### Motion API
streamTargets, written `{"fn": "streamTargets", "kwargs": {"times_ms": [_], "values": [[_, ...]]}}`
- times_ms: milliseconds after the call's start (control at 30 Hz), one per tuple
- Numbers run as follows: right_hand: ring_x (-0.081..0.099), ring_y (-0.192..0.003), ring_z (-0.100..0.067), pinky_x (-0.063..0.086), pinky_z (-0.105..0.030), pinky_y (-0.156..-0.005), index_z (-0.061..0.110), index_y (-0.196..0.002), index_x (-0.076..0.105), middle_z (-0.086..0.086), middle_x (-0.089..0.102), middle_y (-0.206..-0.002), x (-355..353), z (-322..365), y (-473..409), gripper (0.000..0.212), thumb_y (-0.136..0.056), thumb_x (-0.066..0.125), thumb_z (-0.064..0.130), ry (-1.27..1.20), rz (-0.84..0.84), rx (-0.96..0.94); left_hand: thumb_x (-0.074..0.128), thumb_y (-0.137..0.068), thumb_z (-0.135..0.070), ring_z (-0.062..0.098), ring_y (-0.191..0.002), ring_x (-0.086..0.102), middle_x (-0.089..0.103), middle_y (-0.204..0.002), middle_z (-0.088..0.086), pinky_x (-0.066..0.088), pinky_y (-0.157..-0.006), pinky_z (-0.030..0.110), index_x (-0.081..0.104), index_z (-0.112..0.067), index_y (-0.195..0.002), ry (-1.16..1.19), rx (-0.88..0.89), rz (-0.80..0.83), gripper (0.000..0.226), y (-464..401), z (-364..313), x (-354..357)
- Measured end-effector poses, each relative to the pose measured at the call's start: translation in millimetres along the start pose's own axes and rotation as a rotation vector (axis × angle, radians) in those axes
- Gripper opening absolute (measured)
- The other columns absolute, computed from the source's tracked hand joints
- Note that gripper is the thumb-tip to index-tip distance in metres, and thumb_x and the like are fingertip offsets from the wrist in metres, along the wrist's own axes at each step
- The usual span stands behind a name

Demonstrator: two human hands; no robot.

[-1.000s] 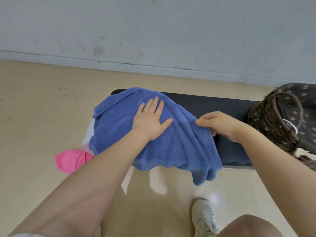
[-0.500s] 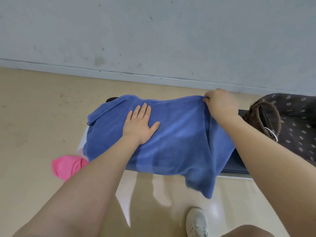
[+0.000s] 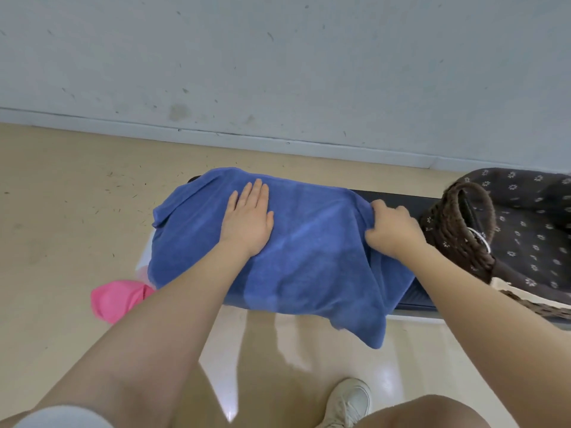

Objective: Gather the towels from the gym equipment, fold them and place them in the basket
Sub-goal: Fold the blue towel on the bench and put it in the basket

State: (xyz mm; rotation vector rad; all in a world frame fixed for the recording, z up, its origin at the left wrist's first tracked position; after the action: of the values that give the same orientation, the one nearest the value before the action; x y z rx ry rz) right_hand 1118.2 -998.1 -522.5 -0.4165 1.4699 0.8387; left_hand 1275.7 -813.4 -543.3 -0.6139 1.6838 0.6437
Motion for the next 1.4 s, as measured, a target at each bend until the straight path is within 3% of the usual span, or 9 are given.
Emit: {"fn": "streamTargets", "kwargs": {"times_ms": [133, 267, 633, 833, 967, 1067, 1167, 1300, 1400], "values": [[0.055, -0.099, -0.036, 0.038, -0.036, -0.069, 0.009, -0.112, 0.043, -0.014, 0.048, -0.115, -8, 14, 2, 0.024, -0.088, 0.044, 0.008, 0.226, 0.024, -0.083, 0.028, -0.099, -0.035, 0.018, -0.146, 0.001, -0.007, -0.158, 0.002, -0.002, -0.118, 0.034, 0.014, -0.014, -0.148, 0.036, 0.216, -0.053, 0.055, 37, -36, -3], [0.050, -0.110, -0.033, 0.037, -0.038, -0.086, 0.005, -0.117, 0.049, -0.015, 0.048, -0.122, -41, 17, 5, 0.028, -0.091, 0.039, 0.003, 0.462, -0.250, -0.062, 0.027, -0.099, -0.039, 0.017, -0.146, 0.001, -0.004, -0.158, 0.001, -0.001, -0.118, 0.031, 0.013, -0.016, -0.148, 0.045, 0.189, 0.061, 0.056, 62, -32, 11], [0.043, -0.121, -0.029, 0.045, -0.039, -0.091, 0.012, -0.130, 0.045, -0.009, 0.031, -0.143, -6, 178, 34, 0.036, -0.094, 0.039, 0.012, -0.081, 0.000, -0.517, 0.037, -0.097, -0.016, 0.023, -0.143, 0.019, 0.018, -0.156, 0.007, 0.019, -0.114, 0.032, 0.009, -0.010, -0.148, 0.456, -0.221, -0.139, 0.059, 109, 92, -13], [0.058, -0.088, -0.025, 0.051, -0.041, -0.071, 0.021, -0.144, 0.028, -0.006, 0.060, -0.098, 10, 277, 34, 0.053, -0.094, 0.044, 0.018, -0.125, 0.103, -0.647, 0.032, -0.099, -0.015, 0.028, -0.135, 0.030, 0.031, -0.147, 0.015, 0.022, -0.110, 0.034, 0.031, -0.005, -0.141, 0.741, -0.538, -0.193, 0.043, 110, 170, 4], [0.056, -0.104, -0.027, 0.049, -0.038, -0.076, 0.020, -0.140, 0.034, -0.006, 0.059, -0.121, 26, 331, 18, 0.041, -0.100, 0.032, 0.021, -0.052, 0.126, -0.679, 0.036, -0.093, -0.025, 0.022, -0.078, 0.044, 0.052, -0.087, 0.014, 0.036, -0.070, 0.033, 0.055, -0.004, -0.084, 0.914, -0.535, -0.035, 0.031, 97, 196, 27], [0.057, -0.107, -0.027, 0.050, -0.038, -0.081, 0.015, -0.133, 0.042, -0.004, 0.062, -0.120, 37, 361, 5, 0.038, -0.096, 0.036, 0.013, 0.039, 0.160, -0.678, 0.039, -0.096, -0.025, 0.019, -0.068, 0.044, 0.053, -0.074, 0.004, 0.035, -0.060, 0.027, 0.056, -0.002, -0.086, 1.038, -0.527, 0.050, 0.031, 89, 204, 37], [0.059, -0.098, -0.024, 0.040, -0.028, -0.059, 0.014, -0.117, 0.050, -0.003, 0.063, -0.104, 47, 382, -4, 0.026, -0.092, 0.046, 0.020, 0.240, 0.199, -0.689, 0.045, -0.094, -0.026, 0.015, -0.055, 0.039, 0.044, -0.063, 0.003, 0.032, -0.050, 0.020, 0.049, -0.007, -0.074, 1.118, -0.486, 0.147, 0.028, 82, 203, 43], [0.052, -0.078, -0.024, 0.026, -0.025, -0.046, 0.013, -0.097, 0.059, -0.006, 0.063, -0.100, 46, 396, -24, 0.013, -0.092, 0.049, 0.019, 0.442, 0.130, -0.628, 0.047, -0.094, -0.028, 0.014, -0.062, 0.033, 0.035, -0.066, 0.000, 0.026, -0.057, 0.026, 0.039, -0.013, -0.067, 1.212, -0.435, 0.144, 0.032, 75, 205, 46], [0.048, -0.075, -0.025, 0.035, -0.029, -0.055, 0.011, -0.101, 0.052, -0.008, 0.055, -0.088, 31, 394, -36, 0.015, -0.094, 0.038, 0.012, 0.073, -0.026, -0.521, 0.050, -0.084, -0.039, 0.017, -0.076, 0.044, 0.047, -0.081, 0.005, 0.038, -0.073, 0.031, 0.051, -0.006, -0.086, 1.454, -0.388, 0.052, 0.033, 73, 210, 42]]}}
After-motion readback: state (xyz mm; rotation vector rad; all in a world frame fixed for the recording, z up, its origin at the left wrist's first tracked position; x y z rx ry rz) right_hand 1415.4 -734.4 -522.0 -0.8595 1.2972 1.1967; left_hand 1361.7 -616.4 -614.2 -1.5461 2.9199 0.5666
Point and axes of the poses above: each hand's wrist, its own y-axis away from the middle knuckle, its own x-axis out of the palm, z = x × y, the point moved 8 cm from there along -y, towards the middle knuckle
